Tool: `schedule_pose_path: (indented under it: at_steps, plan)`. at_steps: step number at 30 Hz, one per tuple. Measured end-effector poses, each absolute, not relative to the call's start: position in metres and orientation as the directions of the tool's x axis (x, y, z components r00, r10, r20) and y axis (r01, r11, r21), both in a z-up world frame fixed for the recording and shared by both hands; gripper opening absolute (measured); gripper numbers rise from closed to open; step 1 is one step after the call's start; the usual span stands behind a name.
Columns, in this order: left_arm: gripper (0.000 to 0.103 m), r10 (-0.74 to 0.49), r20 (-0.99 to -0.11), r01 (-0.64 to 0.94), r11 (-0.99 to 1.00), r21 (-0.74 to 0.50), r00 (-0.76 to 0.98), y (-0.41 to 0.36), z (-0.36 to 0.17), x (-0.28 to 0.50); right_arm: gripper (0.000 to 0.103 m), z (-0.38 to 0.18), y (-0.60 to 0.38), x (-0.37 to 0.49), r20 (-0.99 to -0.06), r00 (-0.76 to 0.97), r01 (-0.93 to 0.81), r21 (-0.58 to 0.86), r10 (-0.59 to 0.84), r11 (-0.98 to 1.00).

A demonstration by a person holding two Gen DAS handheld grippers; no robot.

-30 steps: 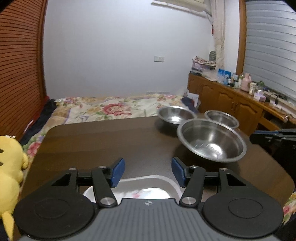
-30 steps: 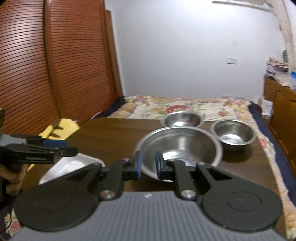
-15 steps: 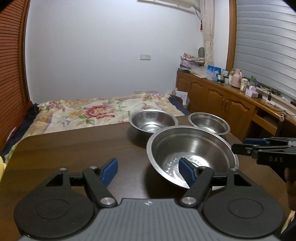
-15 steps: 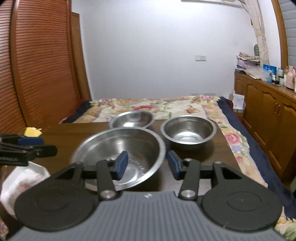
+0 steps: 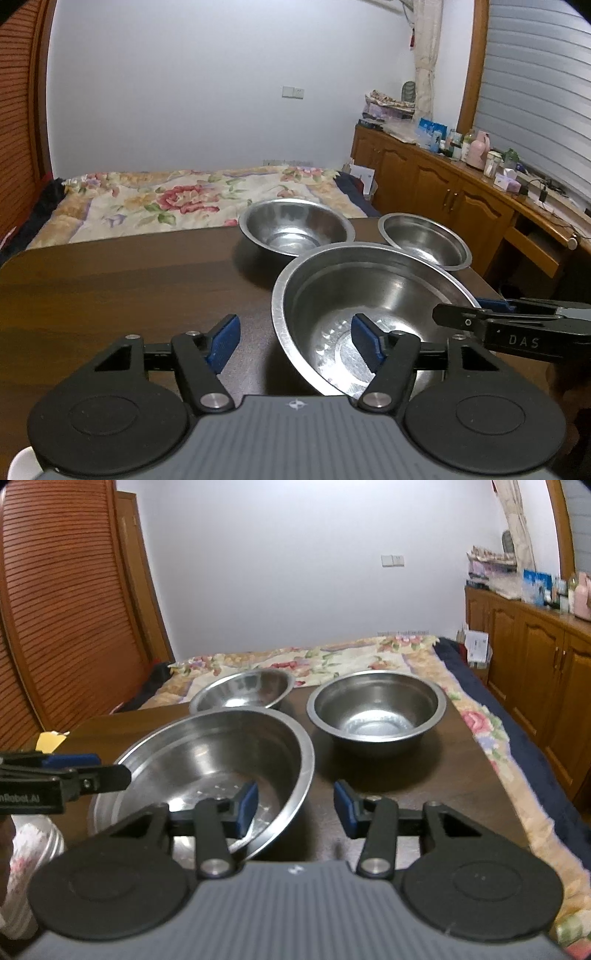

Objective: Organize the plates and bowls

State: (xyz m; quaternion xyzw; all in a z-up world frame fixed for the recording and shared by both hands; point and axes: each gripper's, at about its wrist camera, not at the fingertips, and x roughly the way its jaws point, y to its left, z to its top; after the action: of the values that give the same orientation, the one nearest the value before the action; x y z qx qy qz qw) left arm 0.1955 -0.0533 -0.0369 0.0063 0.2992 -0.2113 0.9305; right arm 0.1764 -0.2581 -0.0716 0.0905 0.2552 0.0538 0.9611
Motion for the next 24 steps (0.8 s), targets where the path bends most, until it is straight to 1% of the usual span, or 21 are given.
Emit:
schedule_pose_path:
  at_steps: [3,5,8,9,12,13,18,24]
  plan:
    - [0.065,-0.392,-0.569,0.394,0.910,-0.128,0.723,-0.056,-0.038,0.200,0.043,-0.074,-0.259,0.180,-0.489,0.859,-0.050,0.214,0.151,0.975]
    - [0.059,-0.390,-0.572,0.391,0.912,-0.127,0.722,-0.057,-0.039,0.203,0.040,-0.074,-0.261,0.182,-0.491,0.858,-0.048,0.219,0.153,0.975]
    - [0.053,-0.390,-0.579,0.390,0.911,-0.132,0.716,-0.058,-0.040,0.205,0.037,-0.075,-0.261,0.182,-0.490,0.857,-0.049,0.235,0.161,0.971]
    - [0.052,-0.393,-0.581,0.390,0.910,-0.137,0.713,-0.058,-0.040,0.205,0.034,-0.075,-0.262,0.183,-0.490,0.855,-0.052,0.243,0.168,0.969]
    - [0.042,-0.399,-0.586,0.398,0.907,-0.138,0.706,-0.057,-0.041,0.203,0.022,-0.075,-0.264,0.184,-0.483,0.853,-0.066,0.279,0.199,0.958]
    - [0.035,-0.401,-0.588,0.400,0.906,-0.140,0.703,-0.058,-0.041,0.202,0.020,-0.075,-0.264,0.183,-0.480,0.853,-0.069,0.288,0.206,0.955]
    - [0.034,-0.400,-0.600,0.396,0.906,-0.148,0.692,-0.057,-0.039,0.195,0.020,-0.074,-0.265,0.175,-0.468,0.857,-0.069,0.313,0.217,0.947]
    - [0.034,-0.435,-0.578,0.427,0.890,-0.159,0.690,-0.049,-0.027,0.172,0.020,-0.061,-0.269,0.155,-0.421,0.873,-0.093,0.356,0.248,0.930]
